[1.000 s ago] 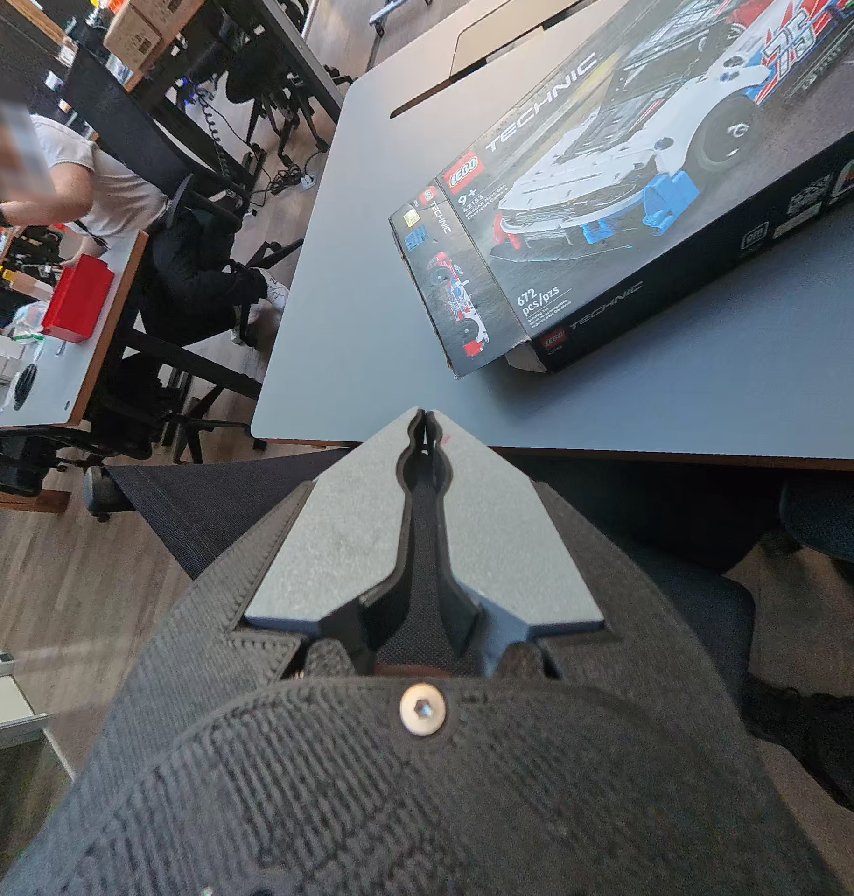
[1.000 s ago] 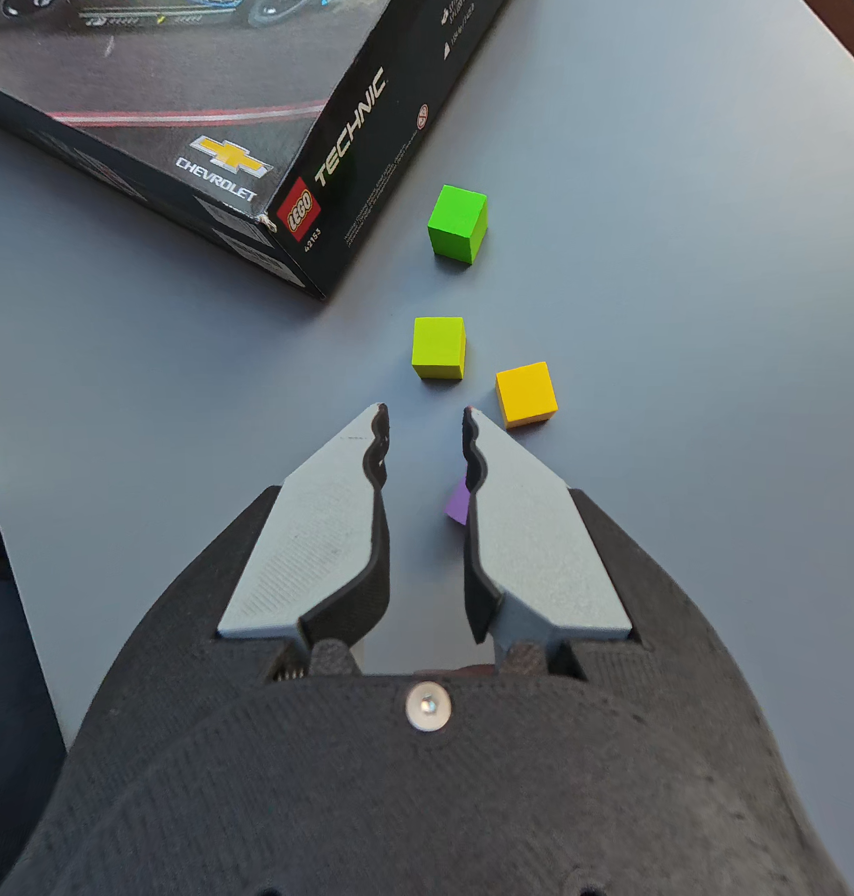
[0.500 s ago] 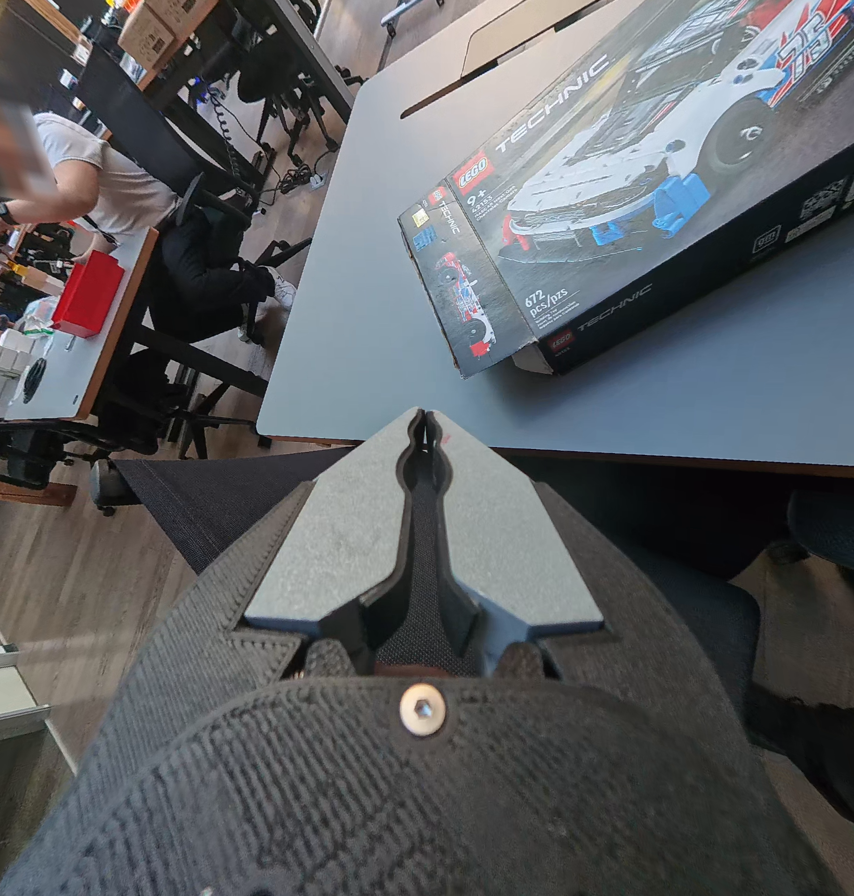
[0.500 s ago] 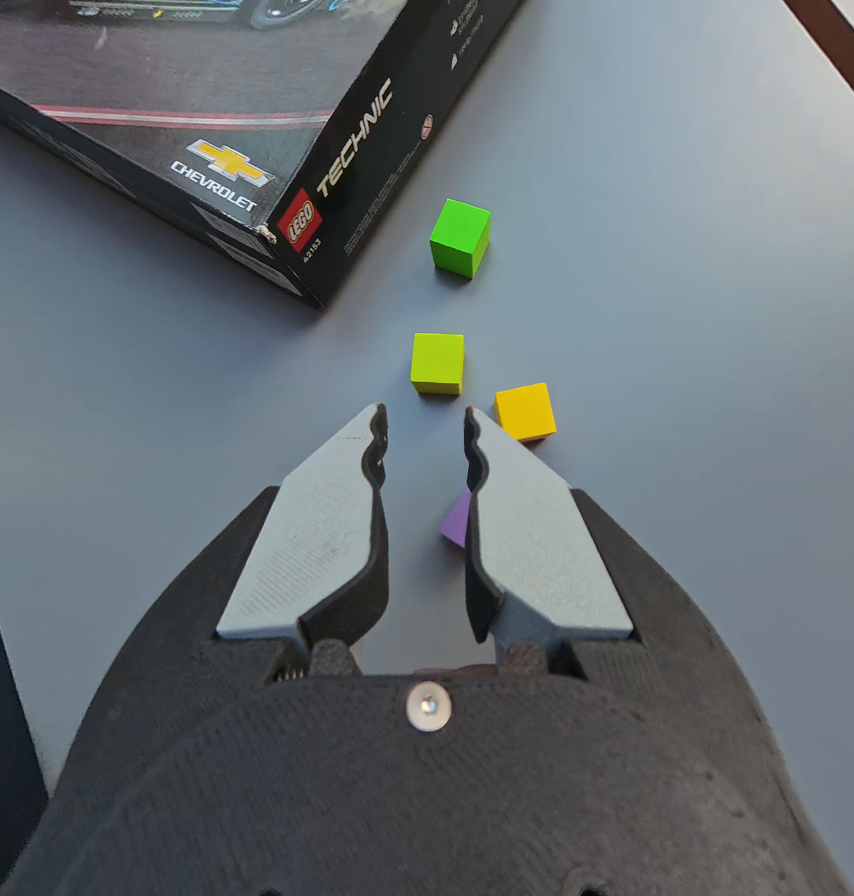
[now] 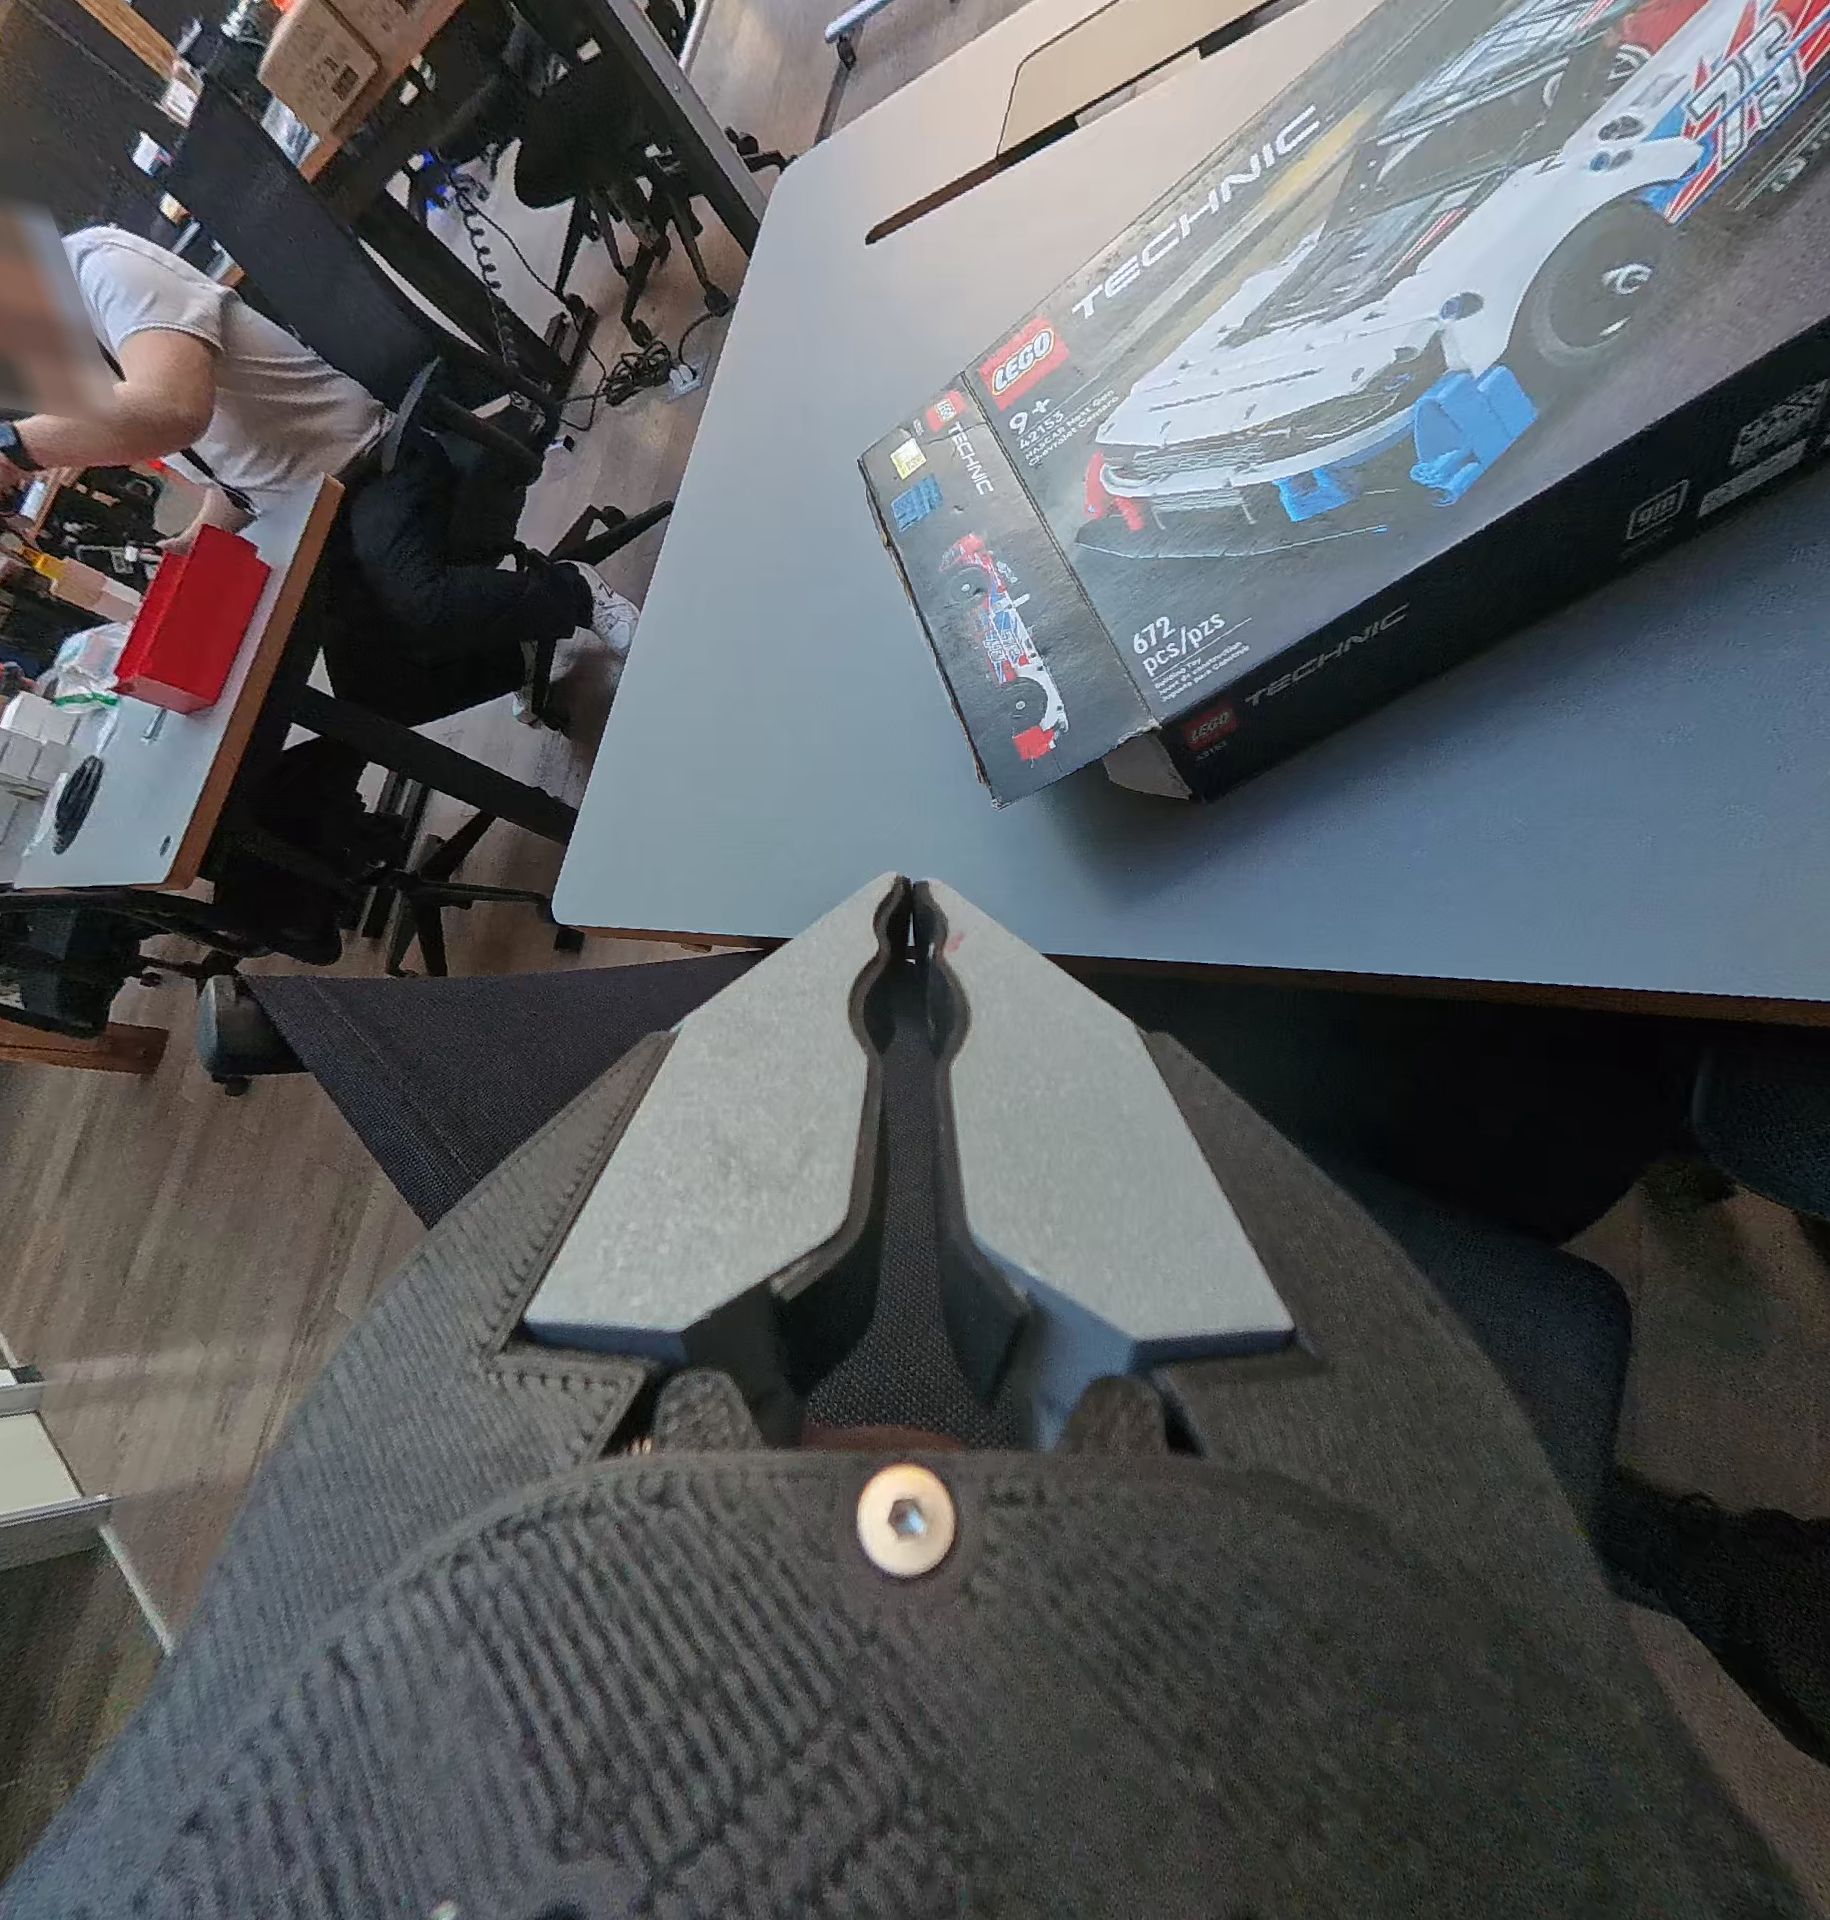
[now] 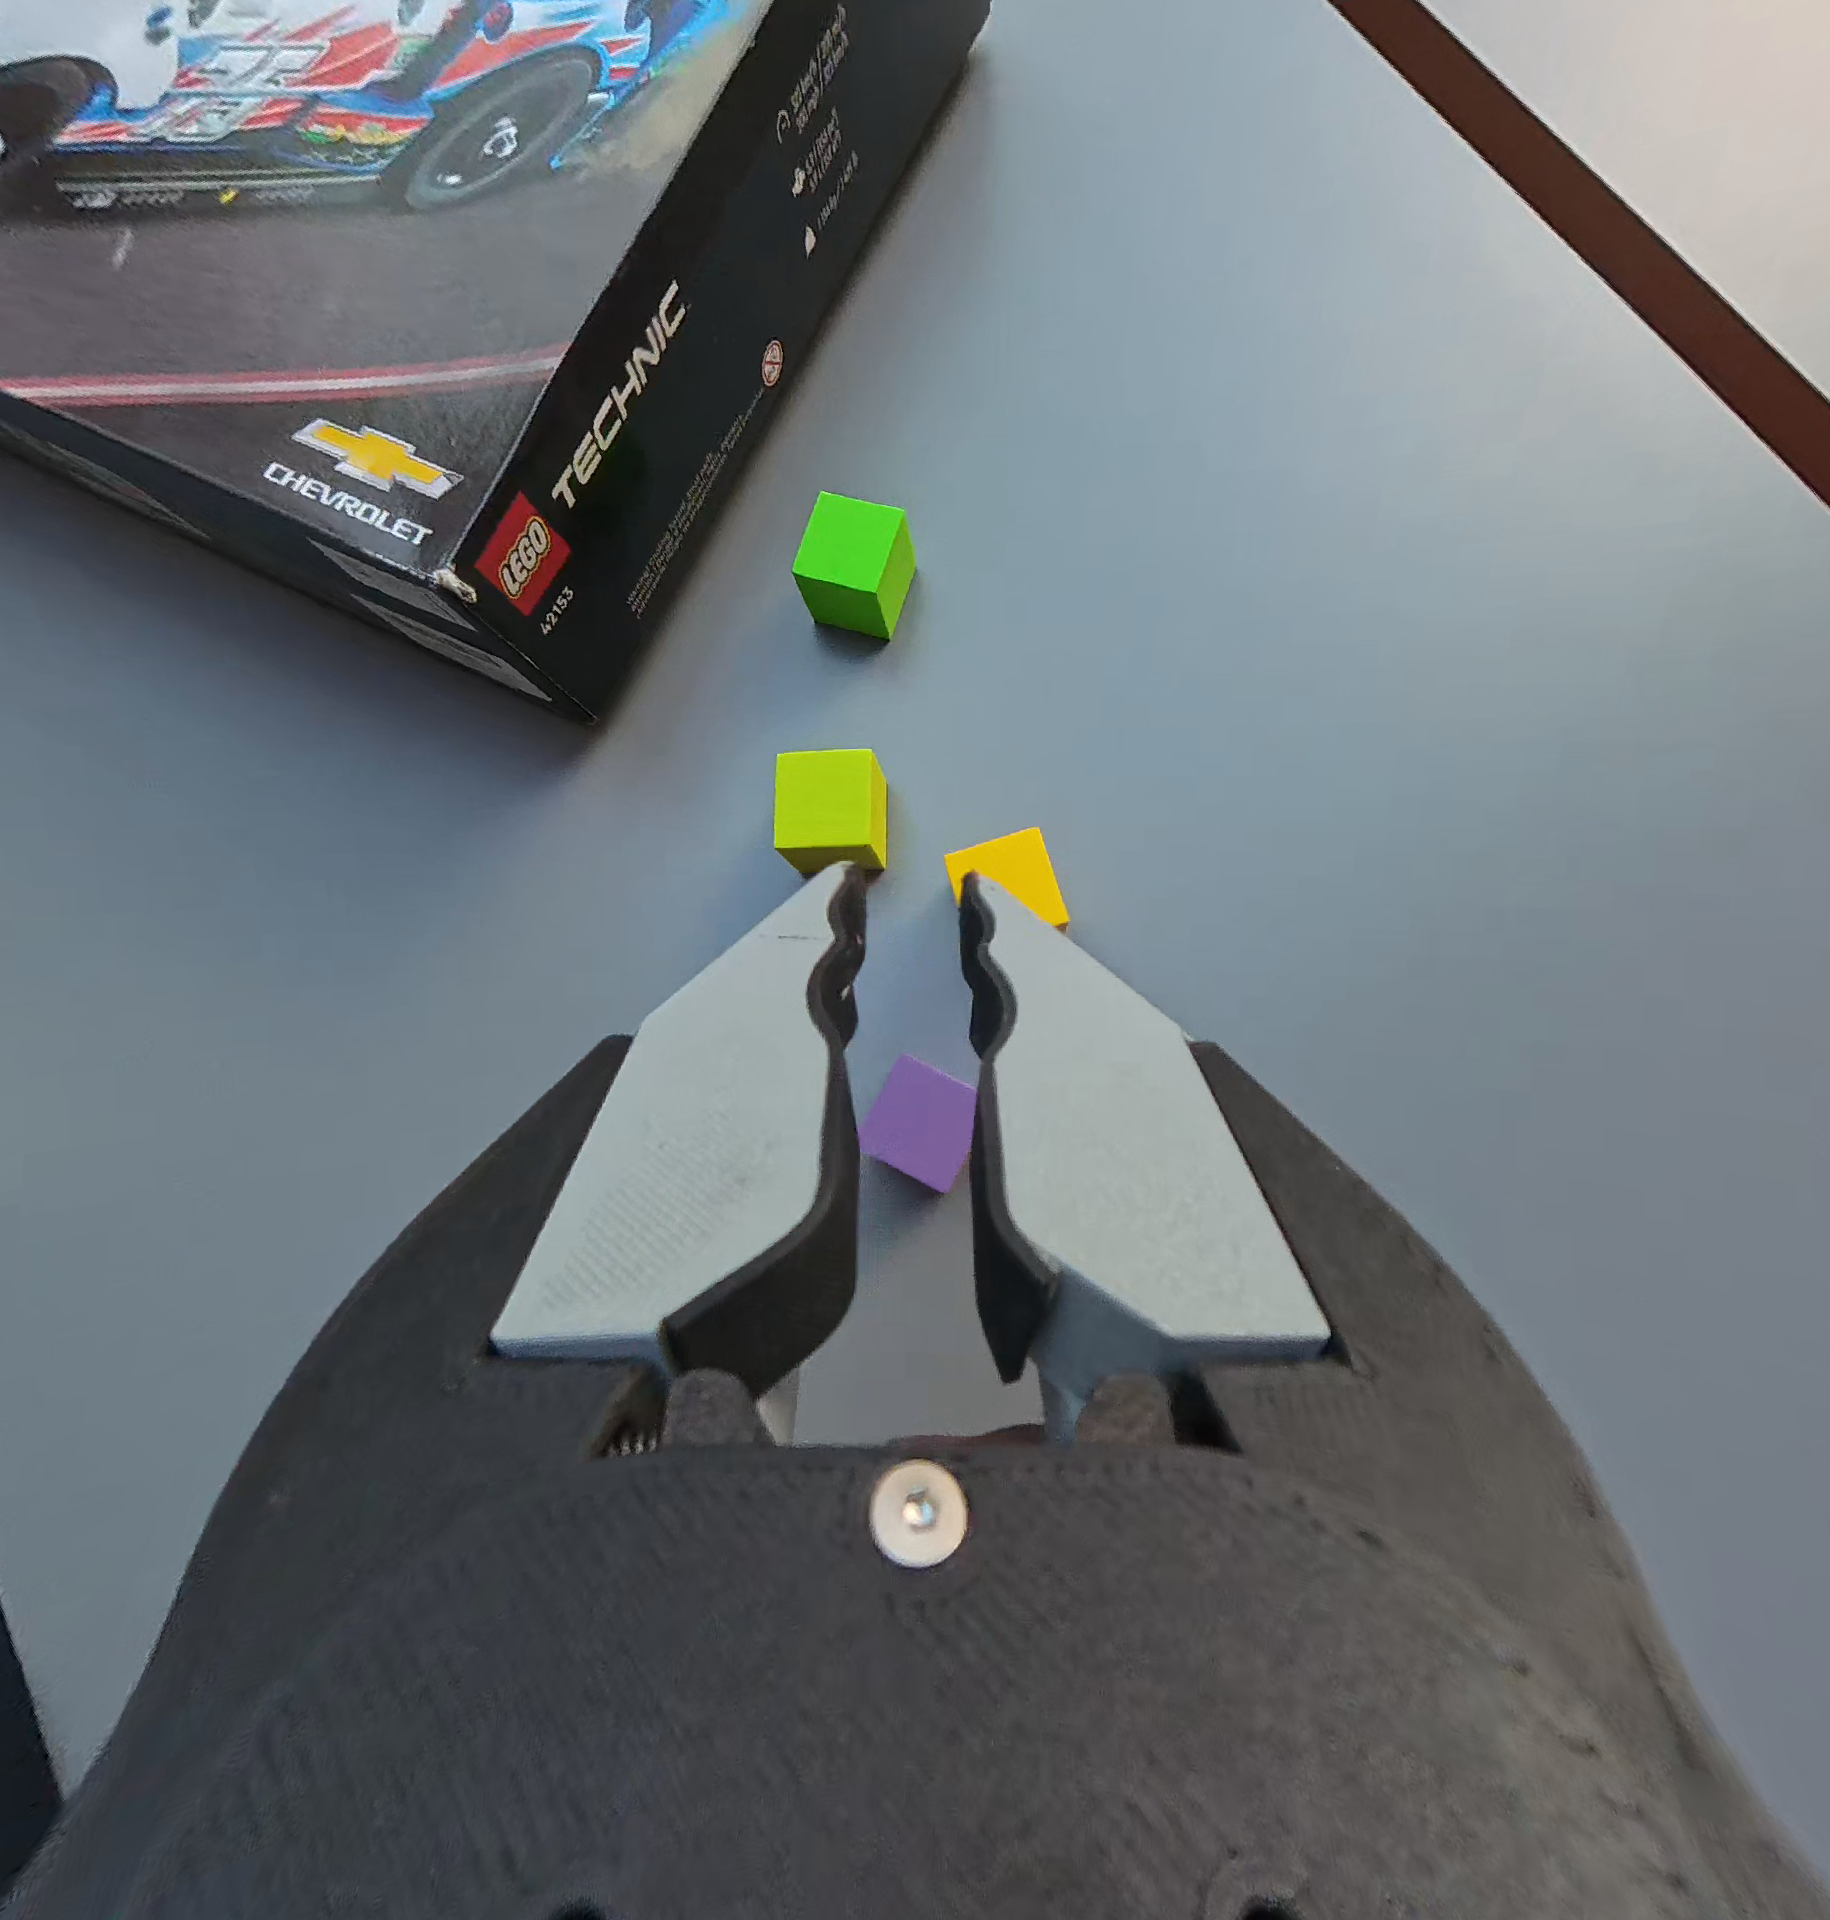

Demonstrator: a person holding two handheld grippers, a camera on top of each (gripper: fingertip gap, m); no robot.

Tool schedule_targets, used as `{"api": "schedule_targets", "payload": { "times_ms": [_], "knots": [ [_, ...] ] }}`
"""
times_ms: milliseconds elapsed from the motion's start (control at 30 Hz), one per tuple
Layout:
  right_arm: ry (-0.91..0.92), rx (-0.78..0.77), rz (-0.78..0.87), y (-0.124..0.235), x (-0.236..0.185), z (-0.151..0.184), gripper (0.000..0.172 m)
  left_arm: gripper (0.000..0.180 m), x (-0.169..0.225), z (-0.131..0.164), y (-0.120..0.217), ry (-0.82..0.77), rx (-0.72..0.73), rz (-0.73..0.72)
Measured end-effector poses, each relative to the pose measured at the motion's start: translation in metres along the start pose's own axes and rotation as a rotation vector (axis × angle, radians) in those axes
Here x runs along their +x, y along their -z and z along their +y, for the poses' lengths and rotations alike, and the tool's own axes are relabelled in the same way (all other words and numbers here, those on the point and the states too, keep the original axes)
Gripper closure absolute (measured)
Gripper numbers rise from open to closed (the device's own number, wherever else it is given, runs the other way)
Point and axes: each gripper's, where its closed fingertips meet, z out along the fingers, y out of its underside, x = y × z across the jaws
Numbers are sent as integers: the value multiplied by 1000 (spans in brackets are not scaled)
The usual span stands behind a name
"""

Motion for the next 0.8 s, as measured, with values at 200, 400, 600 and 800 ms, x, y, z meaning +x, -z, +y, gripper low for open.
{"api": "schedule_targets", "payload": {
  "times_ms": [200,400,600,800],
  "knots": [
    [37,-18,8,-1,1,-3,172,180,-2,0,0,10,-1,-10],
    [26,-31,-5,-2,2,-1,172,180,-3,1,0,9,-4,-13],
    [57,-43,-35,-1,-4,2,172,180,-2,1,-1,10,-11,-8],
    [16,-34,-94,-4,-13,2,172,180,-1,2,-2,4,-16,-6]
  ]
}}
